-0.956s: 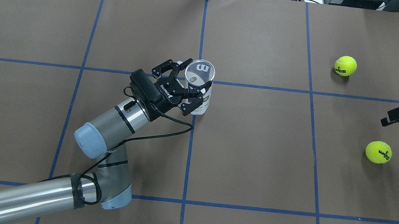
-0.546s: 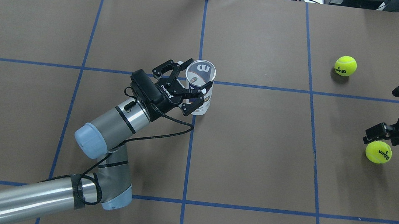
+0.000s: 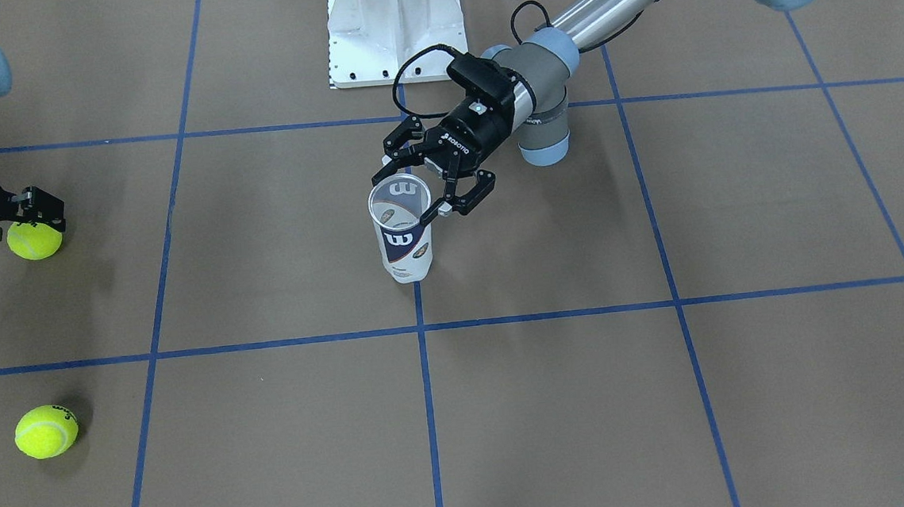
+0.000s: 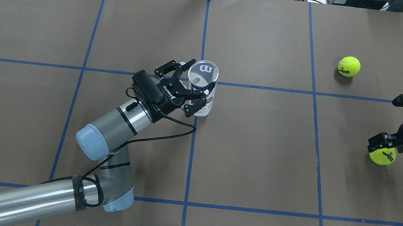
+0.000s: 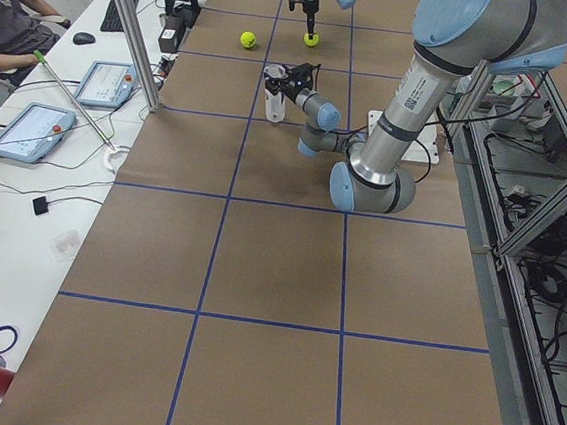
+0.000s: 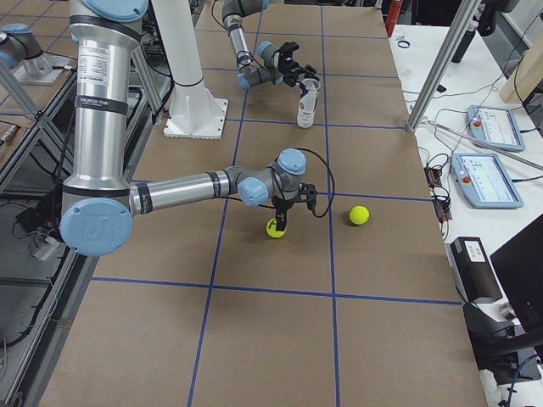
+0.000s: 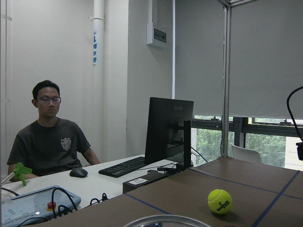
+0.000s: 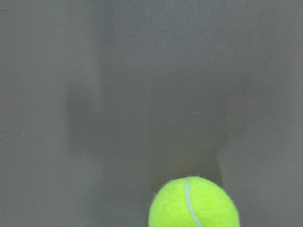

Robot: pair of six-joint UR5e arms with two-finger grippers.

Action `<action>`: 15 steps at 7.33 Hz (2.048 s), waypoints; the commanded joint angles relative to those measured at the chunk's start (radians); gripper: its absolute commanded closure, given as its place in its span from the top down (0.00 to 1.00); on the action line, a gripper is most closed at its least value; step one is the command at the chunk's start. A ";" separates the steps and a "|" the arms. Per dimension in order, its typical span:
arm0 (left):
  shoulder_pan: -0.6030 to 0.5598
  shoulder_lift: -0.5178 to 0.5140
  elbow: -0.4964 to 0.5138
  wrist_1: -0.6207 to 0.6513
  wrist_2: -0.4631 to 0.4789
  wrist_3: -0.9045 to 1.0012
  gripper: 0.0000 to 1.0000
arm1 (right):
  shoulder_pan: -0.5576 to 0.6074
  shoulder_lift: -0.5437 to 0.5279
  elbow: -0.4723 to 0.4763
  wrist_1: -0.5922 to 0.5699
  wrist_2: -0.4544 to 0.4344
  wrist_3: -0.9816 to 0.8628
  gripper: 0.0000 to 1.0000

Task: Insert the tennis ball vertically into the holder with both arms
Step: 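Lower the right gripper onto the nearer tennis ball and close it, then carry the ball with the right gripper above the can's open end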

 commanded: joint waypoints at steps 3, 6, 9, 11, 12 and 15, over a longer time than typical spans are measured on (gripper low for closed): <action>0.000 -0.001 -0.001 0.001 0.000 0.001 0.47 | -0.027 0.009 -0.021 -0.002 -0.054 0.003 0.59; 0.001 -0.002 -0.001 0.001 0.000 0.001 0.51 | -0.017 0.012 -0.012 -0.002 0.012 0.004 0.00; 0.001 -0.001 -0.001 0.001 0.001 0.001 0.58 | 0.078 0.087 0.102 -0.170 0.123 0.009 0.00; 0.001 -0.001 -0.001 0.001 0.001 0.001 0.58 | 0.077 0.313 0.210 -0.489 0.124 0.093 0.00; 0.001 -0.001 -0.001 0.001 0.001 0.001 0.58 | 0.075 0.445 0.224 -0.602 0.132 0.178 0.00; 0.001 -0.002 -0.001 0.001 0.001 0.000 0.64 | -0.026 0.641 0.213 -0.625 0.158 0.459 0.00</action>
